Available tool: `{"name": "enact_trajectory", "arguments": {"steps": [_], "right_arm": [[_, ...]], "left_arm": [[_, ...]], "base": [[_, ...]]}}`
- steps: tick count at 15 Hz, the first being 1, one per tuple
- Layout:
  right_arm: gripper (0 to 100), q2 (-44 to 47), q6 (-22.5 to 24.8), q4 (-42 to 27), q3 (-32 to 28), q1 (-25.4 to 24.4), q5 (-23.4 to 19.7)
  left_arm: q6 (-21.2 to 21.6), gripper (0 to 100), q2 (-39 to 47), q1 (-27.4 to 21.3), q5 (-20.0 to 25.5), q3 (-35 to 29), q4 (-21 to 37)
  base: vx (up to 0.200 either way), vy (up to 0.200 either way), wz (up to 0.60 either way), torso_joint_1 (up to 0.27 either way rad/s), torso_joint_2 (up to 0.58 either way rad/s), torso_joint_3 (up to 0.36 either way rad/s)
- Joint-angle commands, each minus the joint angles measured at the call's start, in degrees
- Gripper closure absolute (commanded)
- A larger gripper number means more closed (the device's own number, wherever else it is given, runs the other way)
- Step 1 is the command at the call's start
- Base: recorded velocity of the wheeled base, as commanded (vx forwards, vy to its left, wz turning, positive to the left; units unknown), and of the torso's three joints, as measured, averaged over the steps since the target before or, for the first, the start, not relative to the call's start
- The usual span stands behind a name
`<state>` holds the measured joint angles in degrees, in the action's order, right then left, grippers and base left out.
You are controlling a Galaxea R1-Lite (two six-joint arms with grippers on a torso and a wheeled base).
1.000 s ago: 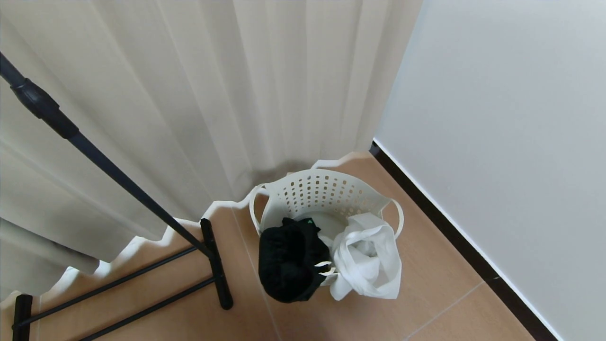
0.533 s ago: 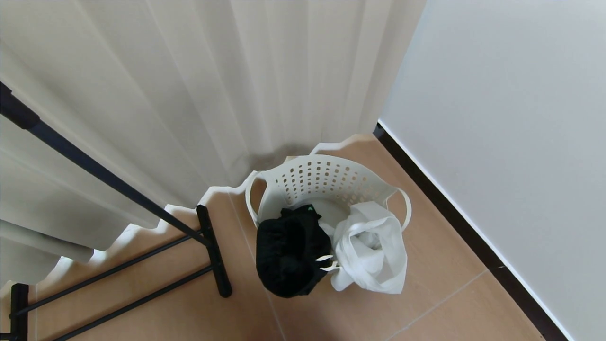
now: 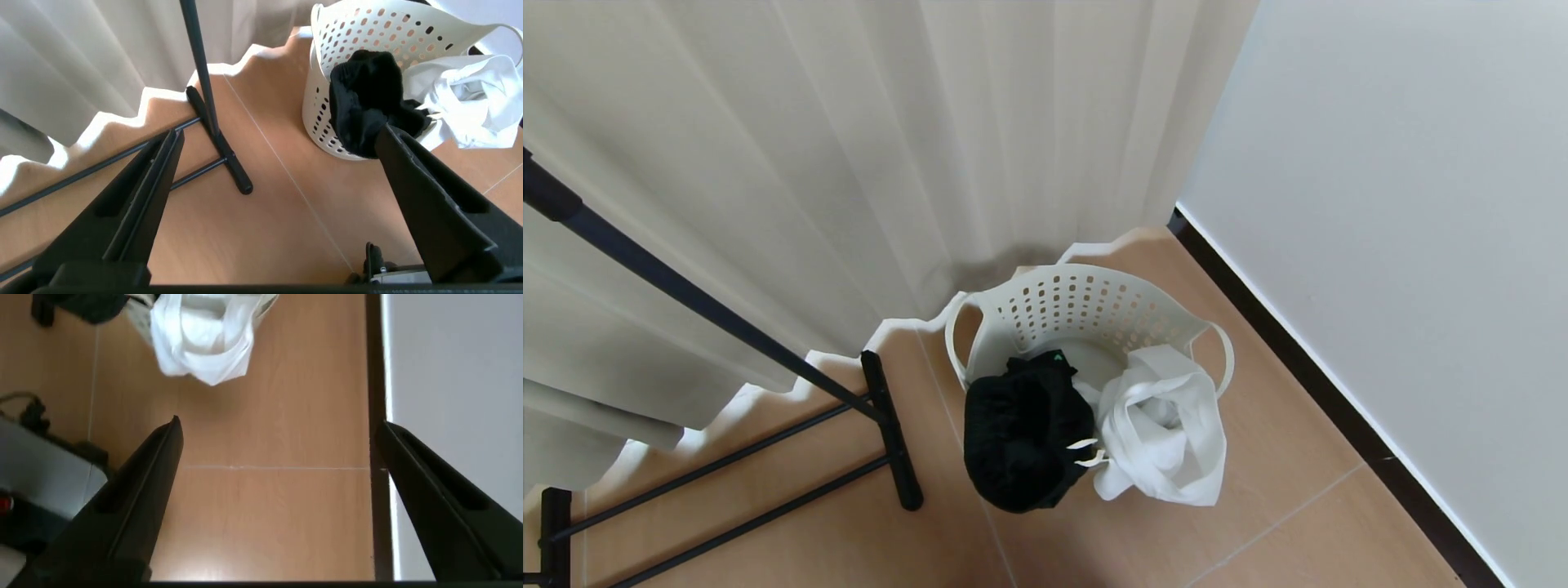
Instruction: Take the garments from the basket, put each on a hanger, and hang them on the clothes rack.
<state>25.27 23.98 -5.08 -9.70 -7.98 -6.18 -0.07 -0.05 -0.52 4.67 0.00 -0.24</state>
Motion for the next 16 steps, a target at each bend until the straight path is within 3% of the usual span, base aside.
{"name": "enact_trajectory", "arguments": {"steps": [1, 2, 3, 4, 6, 8, 10, 16], "right_arm": [[0, 27.73, 16.63, -0.19, -13.06, -7.22, 1.7], [0, 36.25, 22.95, -0.19, -19.04, -7.31, 1.52], [0, 38.19, 24.19, -0.19, -20.44, -7.4, 1.35], [0, 49.08, 30.07, -0.1, -28.88, -8.54, 1.0], [0, 60.25, 31.83, -0.63, -43.21, -8.63, 0.82], [0, 67.89, 32.45, -1.51, -51.73, -8.63, 0.2], [0, 77.03, 32.62, -1.51, -58.15, -9.42, -0.06], [0, 92.94, 31.48, 1.92, -64.3, -10.3, -0.94]], "left_arm": [[-0.01, 0, 0.05, 0.0, -0.01, 0.0, -0.02], [-0.01, 0, 0.05, 0.0, -0.01, 0.0, -0.02], [-0.01, 0, 0.05, 0.0, -0.01, 0.0, -0.02], [-0.01, 0, 0.05, 0.0, -0.01, 0.0, -0.02], [-0.01, 0, 0.05, 0.0, -0.01, 0.0, -0.02], [-0.01, 0, 0.05, 0.0, -0.01, 0.0, -0.02], [-0.01, 0, 0.05, 0.0, -0.01, 0.0, -0.02], [-0.01, 0, 0.05, 0.0, -0.01, 0.0, -0.02]], "base": [[0.0, 0.0, 0.0, 0.0, 0.0, 0.0], [0.0, 0.0, 0.0, 0.0, 0.0, 0.0], [0.0, 0.0, 0.0, 0.0, 0.0, 0.0], [0.0, 0.0, 0.0, 0.0, 0.0, 0.0], [0.0, 0.0, 0.0, 0.0, 0.0, 0.0], [0.0, 0.0, 0.0, 0.0, 0.0, 0.0], [0.0, 0.0, 0.0, 0.0, 0.0, 0.0], [0.0, 0.0, 0.0, 0.0, 0.0, 0.0]]}}
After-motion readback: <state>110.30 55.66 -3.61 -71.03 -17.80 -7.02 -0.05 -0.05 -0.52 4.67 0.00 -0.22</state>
